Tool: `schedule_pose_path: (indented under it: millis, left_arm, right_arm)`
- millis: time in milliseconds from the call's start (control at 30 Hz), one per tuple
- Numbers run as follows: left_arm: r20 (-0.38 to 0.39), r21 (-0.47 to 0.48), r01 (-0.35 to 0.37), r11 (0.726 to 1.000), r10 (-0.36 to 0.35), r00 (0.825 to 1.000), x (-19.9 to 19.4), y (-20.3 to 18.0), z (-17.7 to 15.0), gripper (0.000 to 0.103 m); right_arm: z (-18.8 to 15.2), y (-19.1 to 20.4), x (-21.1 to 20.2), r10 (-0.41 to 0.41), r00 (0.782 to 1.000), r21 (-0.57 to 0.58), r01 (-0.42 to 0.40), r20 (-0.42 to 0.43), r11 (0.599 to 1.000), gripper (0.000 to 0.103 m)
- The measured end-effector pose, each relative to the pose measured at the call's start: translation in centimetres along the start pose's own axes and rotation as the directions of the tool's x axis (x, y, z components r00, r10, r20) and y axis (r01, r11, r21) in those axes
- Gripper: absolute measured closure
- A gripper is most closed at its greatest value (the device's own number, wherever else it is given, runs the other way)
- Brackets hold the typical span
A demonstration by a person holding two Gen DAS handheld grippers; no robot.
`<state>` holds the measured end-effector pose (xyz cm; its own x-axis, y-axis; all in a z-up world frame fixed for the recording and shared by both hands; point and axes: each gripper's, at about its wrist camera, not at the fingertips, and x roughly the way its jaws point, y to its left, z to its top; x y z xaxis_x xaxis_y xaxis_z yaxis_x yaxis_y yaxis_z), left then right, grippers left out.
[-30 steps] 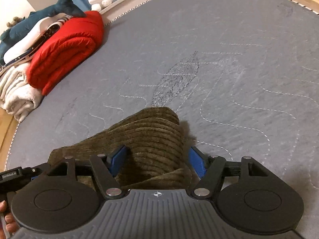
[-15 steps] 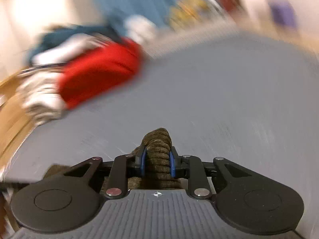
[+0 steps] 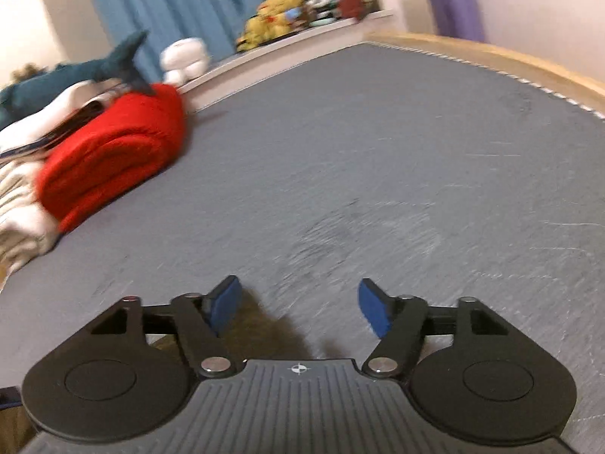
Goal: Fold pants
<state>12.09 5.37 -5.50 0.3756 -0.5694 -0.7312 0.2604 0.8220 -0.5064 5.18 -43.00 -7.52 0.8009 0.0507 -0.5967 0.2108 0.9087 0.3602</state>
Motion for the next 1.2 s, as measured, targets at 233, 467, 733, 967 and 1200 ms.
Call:
schedule_pose_path:
  millis: [233, 467, 733, 967, 1200]
  left_arm:
    - [-0.101, 0.061, -0.027, 0.998, 0.033, 0.994, 3.8, -0.7, -1.4, 0.032]
    - [-0.067, 0.169, 0.043, 0.985, -0.032, 0.997, 0.8, -3.2, -1.3, 0.086]
    - [0.031, 0.163, -0.063, 0.985, 0.059, 0.998, -4.4, -2.1, -2.3, 0.079]
    - [0.082, 0.188, -0.005, 0.982, -0.011, 0.997, -5.0, -1.9, -2.1, 0.067]
    - [0.102, 0.089, -0.109, 0.990, 0.100, 0.990, -2.3, -1.6, -1.3, 0.035]
  right_arm:
    - [-1.8, 0.7, -1.7, 0.084, 0.986, -0.093, -0.098, -0.147, 0.991, 0.020]
    - [-4.7, 1.5, -1.5, 0.078, 0.938, -0.181, -0.146, -0.339, 0.973, 0.018]
    - [-5.2, 1.9, -1.9, 0.088, 0.937, -0.187, -0.158, -0.339, 0.970, 0.015]
    - [-5.6, 2.8, -0.8, 0.050, 0.936, -0.219, -0.133, -0.349, 0.967, 0.015]
    - [-5.7, 3.6, -0.1, 0.024, 0.940, -0.248, -0.115, -0.340, 0.962, 0.016]
